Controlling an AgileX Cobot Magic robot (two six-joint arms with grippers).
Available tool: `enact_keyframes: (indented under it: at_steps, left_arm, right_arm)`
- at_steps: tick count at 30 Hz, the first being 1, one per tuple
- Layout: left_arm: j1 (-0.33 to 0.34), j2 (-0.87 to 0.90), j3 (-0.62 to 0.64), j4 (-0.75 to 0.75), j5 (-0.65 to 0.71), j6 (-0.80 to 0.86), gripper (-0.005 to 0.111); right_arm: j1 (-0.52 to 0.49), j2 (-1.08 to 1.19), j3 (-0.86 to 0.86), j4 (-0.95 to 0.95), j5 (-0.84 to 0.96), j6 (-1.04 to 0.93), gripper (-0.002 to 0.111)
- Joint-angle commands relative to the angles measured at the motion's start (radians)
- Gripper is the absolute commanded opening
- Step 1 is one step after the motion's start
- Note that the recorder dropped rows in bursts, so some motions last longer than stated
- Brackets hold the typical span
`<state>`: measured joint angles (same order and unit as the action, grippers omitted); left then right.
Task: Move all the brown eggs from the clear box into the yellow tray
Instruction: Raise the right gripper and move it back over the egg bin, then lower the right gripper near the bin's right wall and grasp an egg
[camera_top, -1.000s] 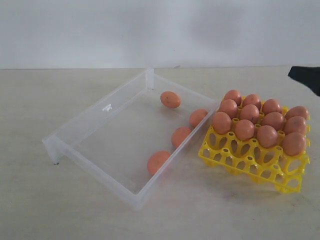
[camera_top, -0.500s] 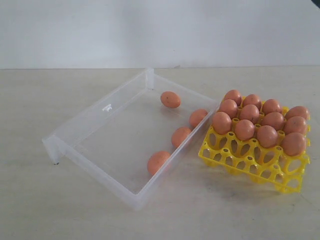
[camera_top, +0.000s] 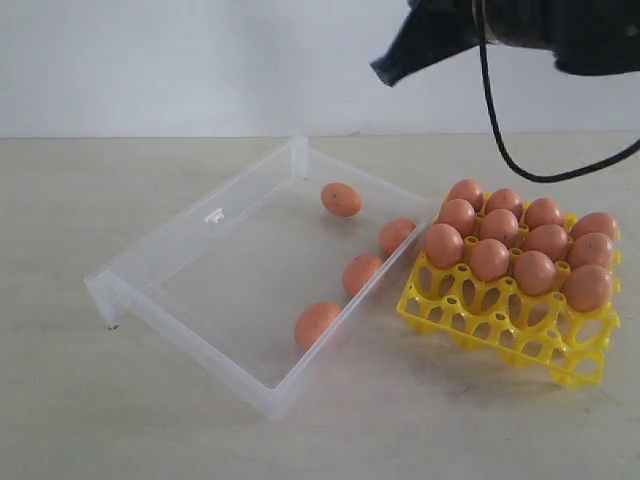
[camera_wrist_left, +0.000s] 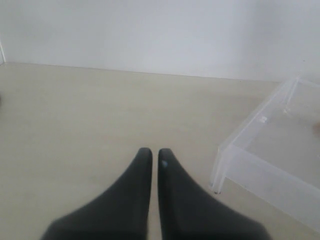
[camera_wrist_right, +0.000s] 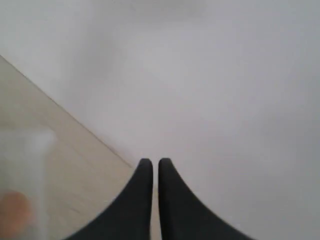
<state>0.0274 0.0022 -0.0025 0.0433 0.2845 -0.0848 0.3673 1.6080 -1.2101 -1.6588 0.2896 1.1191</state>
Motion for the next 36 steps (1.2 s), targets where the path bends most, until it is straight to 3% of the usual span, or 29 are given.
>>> enact_keyframes:
  at_steps: [1,3,6,7,9,19,25,27,33,36]
  left_arm:
    - [-0.002,-0.002,0.003,-0.003,-0.007,0.002,0.004]
    - [-0.002,-0.002,0.003,-0.003,-0.006,0.002,0.004]
    - [-0.002,-0.002,0.003,-0.003,-0.008,0.002,0.004]
    - [-0.002,-0.002,0.003,-0.003,-0.008,0.002,0.004]
    - [-0.002,-0.002,0.003,-0.003,-0.008,0.002,0.004]
    - [-0.002,-0.002,0.003,-0.003,-0.006,0.002,0.004]
    - [-0.002,-0.002,0.003,-0.003,-0.008,0.002,0.004]
    - [-0.002,-0.002,0.003,-0.003,-0.006,0.002,0.004]
    - [-0.002,-0.002,0.003,-0.003,-0.006,0.002,0.004]
    - [-0.002,-0.002,0.003,-0.003,-0.006,0.002,0.004]
  right_arm:
    - [-0.032,0.112,-0.184,0.616,0.615,-0.778,0.000]
    - [-0.164,0.164,-0.334,1.156,0.717,-1.083,0.000]
    - [-0.242,0.176,-0.444,1.777,0.810,-1.560,0.000]
    - [-0.247,0.179,-0.482,1.968,0.851,-1.643,0.000]
    - [-0.215,0.191,-0.533,2.120,0.877,-1.635,0.000]
    - [0.083,0.397,-0.606,1.928,0.931,-1.637,0.000]
    - [0.181,0.474,-0.606,1.797,0.931,-1.755,0.002]
    - [0.191,0.488,-0.606,1.726,0.931,-1.792,0.009]
    - [0.189,0.529,-0.605,1.536,0.928,-1.798,0.044]
    - [0.189,0.540,-0.605,1.516,0.901,-1.798,0.048]
